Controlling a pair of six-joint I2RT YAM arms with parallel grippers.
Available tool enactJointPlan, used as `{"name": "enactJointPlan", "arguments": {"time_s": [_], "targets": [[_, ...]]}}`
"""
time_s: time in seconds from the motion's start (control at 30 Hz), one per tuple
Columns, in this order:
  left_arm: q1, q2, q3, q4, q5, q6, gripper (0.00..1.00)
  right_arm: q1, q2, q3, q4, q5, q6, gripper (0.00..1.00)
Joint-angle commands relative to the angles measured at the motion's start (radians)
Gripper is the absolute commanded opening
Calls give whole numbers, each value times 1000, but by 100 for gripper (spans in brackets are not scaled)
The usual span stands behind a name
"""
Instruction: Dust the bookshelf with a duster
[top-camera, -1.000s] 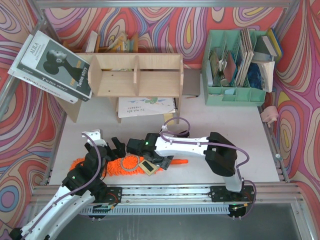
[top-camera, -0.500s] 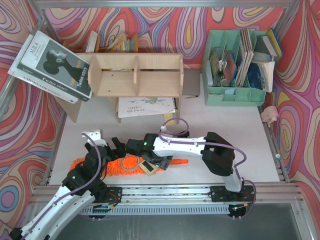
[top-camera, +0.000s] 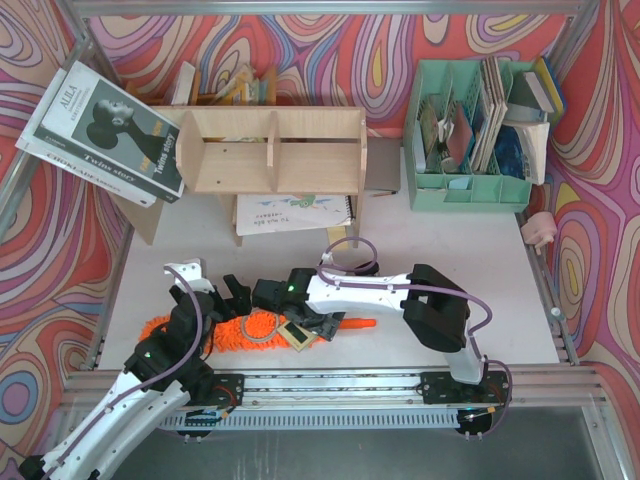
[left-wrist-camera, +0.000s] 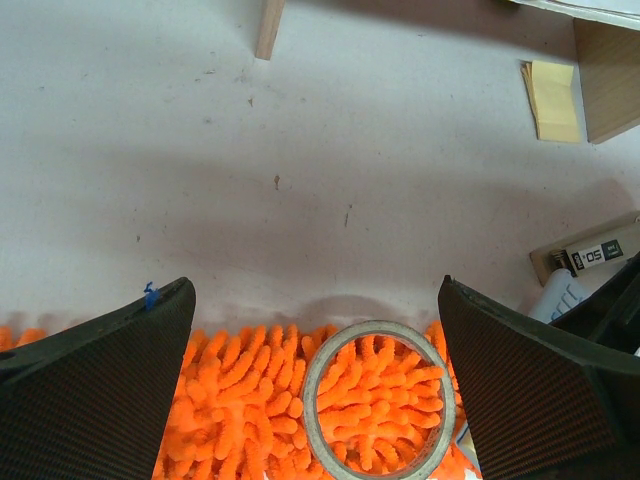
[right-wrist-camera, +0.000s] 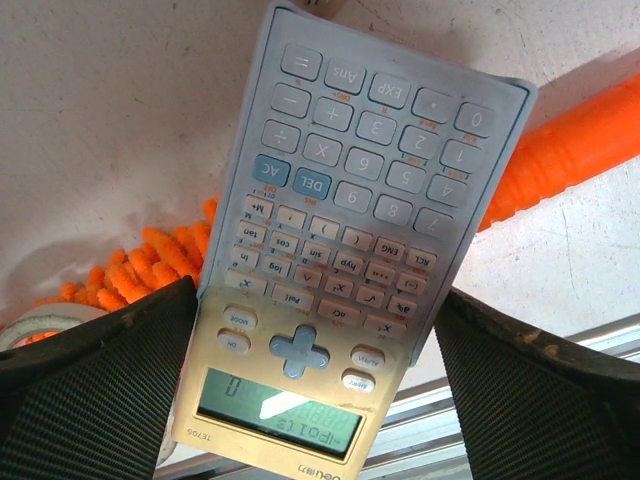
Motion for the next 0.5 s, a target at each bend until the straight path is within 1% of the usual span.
{"name": "enactJointPlan", "arguments": {"time_s": [0.0, 0.13, 0.47], "targets": [[-2, -12, -18, 19, 1, 13, 99, 1, -12, -29, -4, 16, 13, 87], [-2, -15, -19, 18, -1, 13, 98, -1, -15, -35, -1, 15, 13, 84], [-2, -14, -20, 19, -2, 13, 98, 0, -28, -39, 0, 27, 14, 75]]}}
